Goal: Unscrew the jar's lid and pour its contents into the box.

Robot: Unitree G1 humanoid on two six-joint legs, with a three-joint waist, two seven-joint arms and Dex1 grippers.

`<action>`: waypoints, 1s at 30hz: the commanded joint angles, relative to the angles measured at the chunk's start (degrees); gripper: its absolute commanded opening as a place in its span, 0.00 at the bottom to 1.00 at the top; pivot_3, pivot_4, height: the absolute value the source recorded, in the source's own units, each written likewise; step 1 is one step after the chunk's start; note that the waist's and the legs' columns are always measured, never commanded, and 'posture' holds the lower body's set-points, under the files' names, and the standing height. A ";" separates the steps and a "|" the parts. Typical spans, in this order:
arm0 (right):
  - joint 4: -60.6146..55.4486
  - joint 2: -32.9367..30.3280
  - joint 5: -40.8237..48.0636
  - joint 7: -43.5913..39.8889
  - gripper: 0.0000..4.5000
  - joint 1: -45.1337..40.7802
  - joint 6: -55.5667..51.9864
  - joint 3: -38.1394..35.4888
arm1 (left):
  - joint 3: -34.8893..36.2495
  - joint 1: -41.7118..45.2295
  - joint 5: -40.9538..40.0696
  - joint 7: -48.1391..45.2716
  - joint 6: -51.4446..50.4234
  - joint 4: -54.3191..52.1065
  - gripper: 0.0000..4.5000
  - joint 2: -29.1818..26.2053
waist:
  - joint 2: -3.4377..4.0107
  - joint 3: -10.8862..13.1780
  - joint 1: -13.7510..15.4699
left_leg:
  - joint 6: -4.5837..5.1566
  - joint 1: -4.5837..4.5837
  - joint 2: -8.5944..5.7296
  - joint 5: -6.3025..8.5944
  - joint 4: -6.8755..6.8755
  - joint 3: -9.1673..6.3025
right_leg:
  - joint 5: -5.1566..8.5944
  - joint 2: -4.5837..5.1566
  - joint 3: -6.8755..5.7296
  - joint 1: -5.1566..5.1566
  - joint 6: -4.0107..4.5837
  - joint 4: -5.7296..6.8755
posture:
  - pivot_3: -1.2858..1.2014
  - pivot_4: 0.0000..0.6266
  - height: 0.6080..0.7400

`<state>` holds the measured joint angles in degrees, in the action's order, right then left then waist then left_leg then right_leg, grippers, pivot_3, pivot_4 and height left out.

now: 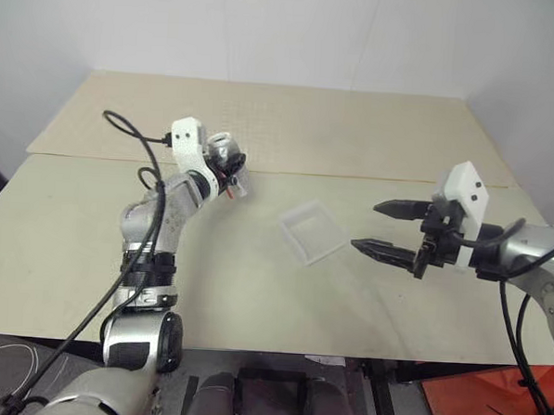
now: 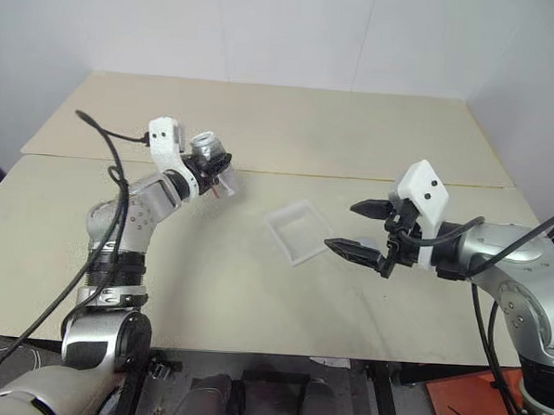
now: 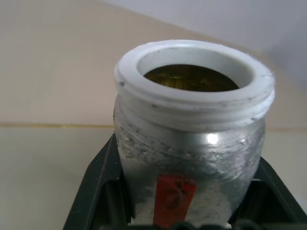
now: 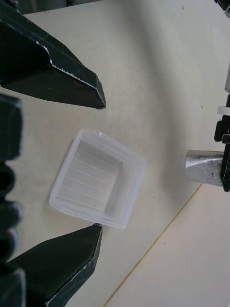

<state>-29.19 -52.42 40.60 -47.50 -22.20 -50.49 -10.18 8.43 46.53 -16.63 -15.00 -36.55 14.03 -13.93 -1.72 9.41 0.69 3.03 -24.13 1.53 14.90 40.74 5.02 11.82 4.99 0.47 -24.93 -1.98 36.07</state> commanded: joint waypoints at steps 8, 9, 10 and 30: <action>0.04 -1.54 -0.69 -1.41 0.99 -3.00 2.47 -0.33 | -51.81 22.64 73.88 32.84 61.24 23.32 0.43 -17.95 | -0.01 0.00 1.10 | 0.06 -0.04 -0.15 0.04 -0.06 0.00 | -0.09 0.10 -0.05 0.03 0.00 -0.18 | 0.52 0.24 1.00; 0.14 -1.62 -0.77 -1.53 0.99 -3.26 2.51 -0.24 | -54.82 25.14 77.94 36.57 62.25 26.38 0.43 -17.65 | 0.02 -0.01 1.27 | 0.11 -0.05 -0.22 0.07 -0.07 -0.01 | -0.09 0.14 -0.05 0.06 -0.03 -0.22 | 0.52 0.24 1.00; 0.23 -1.72 -0.87 -1.67 0.99 -3.52 2.55 -0.23 | -57.58 27.52 81.59 40.08 62.98 28.94 0.43 -16.79 | 0.03 -0.02 1.40 | 0.19 -0.06 -0.24 0.12 -0.08 0.04 | -0.09 0.17 -0.02 0.05 -0.05 -0.26 | 0.52 0.24 1.00; -2.75 -0.38 0.85 3.13 0.99 -1.37 1.80 -2.86 | -65.78 33.22 93.40 47.27 63.74 39.95 0.43 -7.59 | 0.01 -0.01 1.40 | 0.35 -0.42 -0.34 0.20 0.05 0.17 | -0.04 0.32 0.01 -0.26 -0.31 -0.10 | 0.52 0.24 1.00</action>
<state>-30.76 -52.36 40.94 -44.84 -23.57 -49.23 -10.63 -60.08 78.90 79.27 32.39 26.73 54.85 -20.72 -1.71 9.40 2.09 3.38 -24.55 1.20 15.10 40.79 5.18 11.78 5.32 0.48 -25.18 -2.29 35.98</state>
